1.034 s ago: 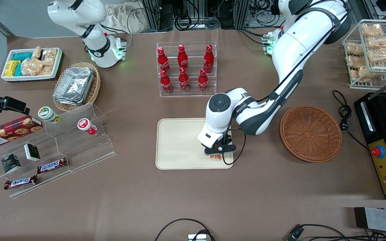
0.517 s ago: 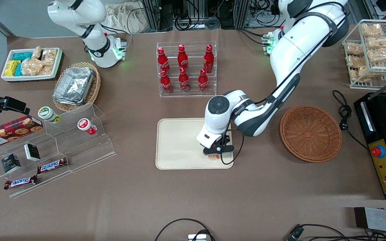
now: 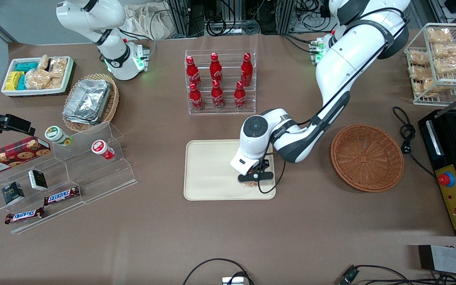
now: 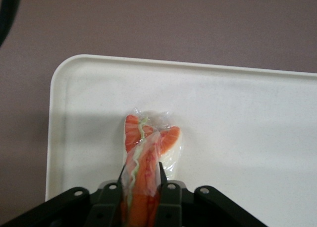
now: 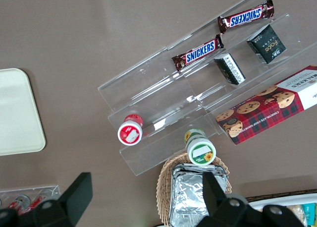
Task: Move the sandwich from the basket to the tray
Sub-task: 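Lower the held sandwich onto the beige tray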
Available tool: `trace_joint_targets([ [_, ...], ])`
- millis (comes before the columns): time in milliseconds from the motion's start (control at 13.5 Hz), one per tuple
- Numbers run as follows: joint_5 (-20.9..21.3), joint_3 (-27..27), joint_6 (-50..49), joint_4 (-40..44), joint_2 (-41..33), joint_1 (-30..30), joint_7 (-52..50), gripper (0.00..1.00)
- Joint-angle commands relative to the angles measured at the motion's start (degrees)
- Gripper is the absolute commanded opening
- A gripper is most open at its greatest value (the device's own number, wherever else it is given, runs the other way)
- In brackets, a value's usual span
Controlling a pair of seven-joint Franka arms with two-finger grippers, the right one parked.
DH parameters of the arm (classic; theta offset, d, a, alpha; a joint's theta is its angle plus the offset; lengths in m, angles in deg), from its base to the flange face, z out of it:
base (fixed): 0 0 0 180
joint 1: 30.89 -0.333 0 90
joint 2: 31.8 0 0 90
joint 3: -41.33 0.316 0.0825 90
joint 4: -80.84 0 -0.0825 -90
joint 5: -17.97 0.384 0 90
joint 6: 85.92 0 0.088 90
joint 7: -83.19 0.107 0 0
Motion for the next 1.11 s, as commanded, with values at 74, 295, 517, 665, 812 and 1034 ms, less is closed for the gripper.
trace_joint_targets([
  [74, 4.17, 0.21, -0.05, 1.85, 1.67, 0.83, -0.98, 1.0],
  [295, 4.09, 0.21, -0.13, 1.85, 1.5, 0.66, -0.98, 1.0],
  [517, 3.56, 0.12, -0.14, 1.85, 0.45, 0.13, -1.07, 1.0],
  [665, 3.04, 0.03, -0.83, 1.85, -1.83, 0.04, -1.24, 1.0],
  [812, 2.68, -0.05, -2.32, 1.85, -3.33, 0.04, -1.77, 1.0],
  [1034, 1.8, -0.06, -3.99, 1.76, -4.65, 0.04, -2.82, 1.0],
])
